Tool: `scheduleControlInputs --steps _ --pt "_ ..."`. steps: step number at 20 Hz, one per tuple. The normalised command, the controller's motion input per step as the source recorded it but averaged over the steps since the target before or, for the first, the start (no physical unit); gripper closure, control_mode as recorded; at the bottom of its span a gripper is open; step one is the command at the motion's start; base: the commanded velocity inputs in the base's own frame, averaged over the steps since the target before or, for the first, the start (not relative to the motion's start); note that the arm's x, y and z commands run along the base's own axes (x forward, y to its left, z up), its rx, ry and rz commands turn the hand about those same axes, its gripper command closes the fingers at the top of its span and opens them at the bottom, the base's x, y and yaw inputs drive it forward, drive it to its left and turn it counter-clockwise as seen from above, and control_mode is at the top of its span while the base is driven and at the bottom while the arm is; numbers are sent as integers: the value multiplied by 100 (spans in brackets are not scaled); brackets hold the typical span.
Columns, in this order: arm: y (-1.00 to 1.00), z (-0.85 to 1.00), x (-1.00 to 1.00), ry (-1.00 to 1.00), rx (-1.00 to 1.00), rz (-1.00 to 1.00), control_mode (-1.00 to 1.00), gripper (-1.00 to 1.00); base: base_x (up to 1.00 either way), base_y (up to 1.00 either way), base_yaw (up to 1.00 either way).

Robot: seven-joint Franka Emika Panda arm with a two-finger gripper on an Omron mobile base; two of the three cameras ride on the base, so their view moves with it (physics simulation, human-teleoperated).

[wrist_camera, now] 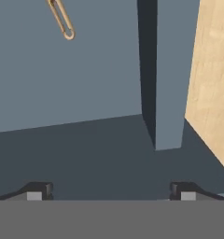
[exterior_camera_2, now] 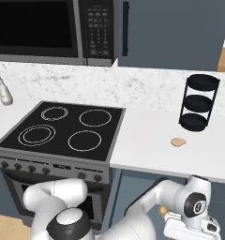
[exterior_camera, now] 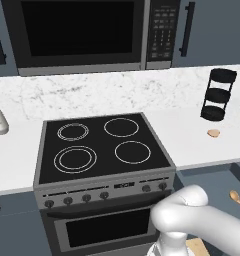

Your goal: Pick the wooden spoon from the drawer and place it on the counter.

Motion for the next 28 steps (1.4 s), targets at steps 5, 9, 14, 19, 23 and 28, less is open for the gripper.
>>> scheduleControlInputs --steps 5,9,14,19,23,28 --pt "61 44 42 -11 0 -1 -100 -100 0 0 0" --pt "48 32 39 -14 0 -2 -100 -100 0 0 0" --pt "22 -2 14 -12 -1 -5 -100 -100 0 0 0" --pt "14 -6 13 -17 0 -1 -100 -100 0 0 0" --pt "31 0 49 -15 0 0 -100 -100 0 0 0" --pt "11 0 45 -9 0 6 -100 -100 0 0 0"
